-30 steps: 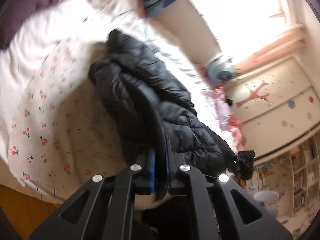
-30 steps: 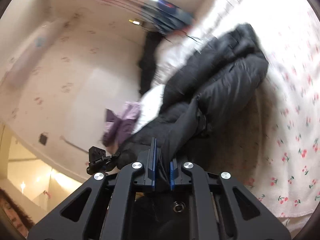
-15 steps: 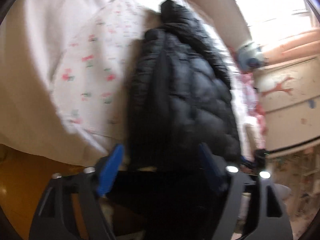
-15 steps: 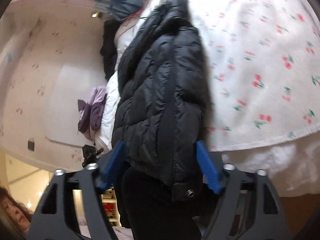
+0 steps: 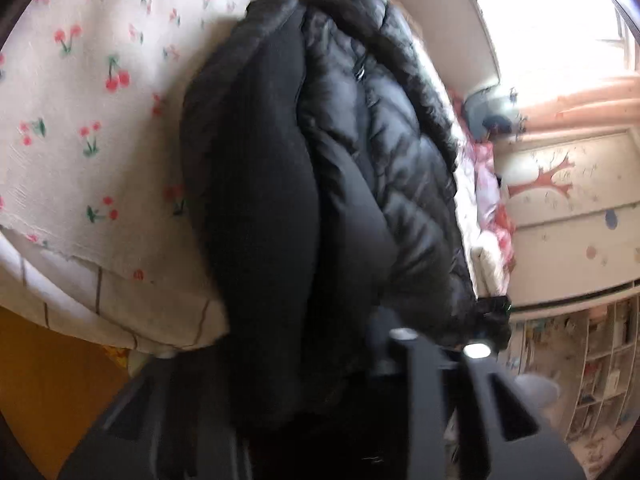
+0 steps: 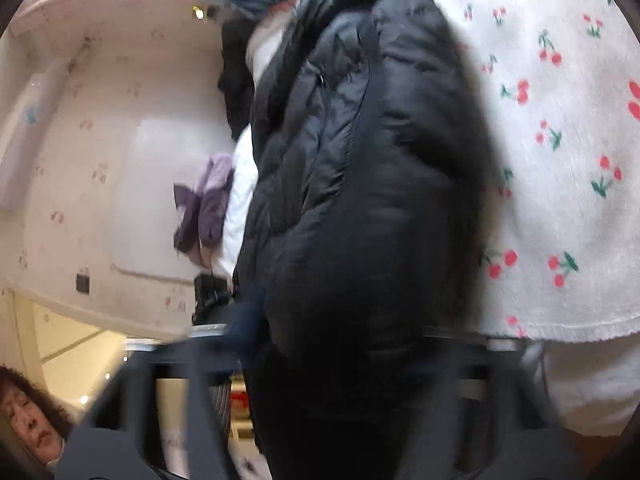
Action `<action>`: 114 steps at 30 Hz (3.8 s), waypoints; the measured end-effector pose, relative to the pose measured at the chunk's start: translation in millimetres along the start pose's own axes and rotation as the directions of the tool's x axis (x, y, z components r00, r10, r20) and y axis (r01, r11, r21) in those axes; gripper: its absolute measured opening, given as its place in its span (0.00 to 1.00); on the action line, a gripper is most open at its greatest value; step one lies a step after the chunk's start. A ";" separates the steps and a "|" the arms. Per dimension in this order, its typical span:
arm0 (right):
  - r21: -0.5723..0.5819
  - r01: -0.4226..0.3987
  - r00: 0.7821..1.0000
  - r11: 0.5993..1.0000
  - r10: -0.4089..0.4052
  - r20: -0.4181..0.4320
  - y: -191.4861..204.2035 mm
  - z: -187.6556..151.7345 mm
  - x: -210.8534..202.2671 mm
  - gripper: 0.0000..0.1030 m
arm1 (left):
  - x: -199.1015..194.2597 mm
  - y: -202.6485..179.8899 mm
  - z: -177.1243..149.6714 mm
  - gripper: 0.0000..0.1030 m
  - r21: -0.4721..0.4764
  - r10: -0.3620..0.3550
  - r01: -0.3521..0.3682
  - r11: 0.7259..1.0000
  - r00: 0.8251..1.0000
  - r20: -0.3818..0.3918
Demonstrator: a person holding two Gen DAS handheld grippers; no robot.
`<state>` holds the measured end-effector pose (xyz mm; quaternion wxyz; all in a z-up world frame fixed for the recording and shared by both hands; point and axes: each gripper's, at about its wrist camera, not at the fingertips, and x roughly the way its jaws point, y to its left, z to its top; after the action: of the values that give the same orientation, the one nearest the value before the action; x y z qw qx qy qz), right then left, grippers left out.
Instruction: Fold large clothes
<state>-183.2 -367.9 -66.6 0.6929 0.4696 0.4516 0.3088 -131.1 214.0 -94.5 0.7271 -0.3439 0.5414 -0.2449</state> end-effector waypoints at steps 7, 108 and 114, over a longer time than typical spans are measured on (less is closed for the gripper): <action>-0.192 -0.092 0.989 0.977 0.112 0.097 95.5 5.5 -37.1 0.09 | -68.1 -90.7 -4.0 0.18 0.146 -0.155 0.140 0.979 0.983 0.100; -0.350 0.361 0.904 0.865 -0.233 0.358 123.3 310.2 137.2 0.93 | 37.0 -132.8 315.7 0.93 0.133 -0.263 0.229 0.964 0.889 0.376; -0.485 0.629 0.775 0.608 -0.544 0.322 125.7 315.8 265.4 0.93 | 140.8 -205.9 294.8 0.93 0.397 -0.016 -0.083 0.914 0.971 0.240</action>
<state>212.0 -212.9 8.9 0.8925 0.0875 0.4165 0.1495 195.4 48.2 28.2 0.8462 -0.2037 0.3936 -0.2957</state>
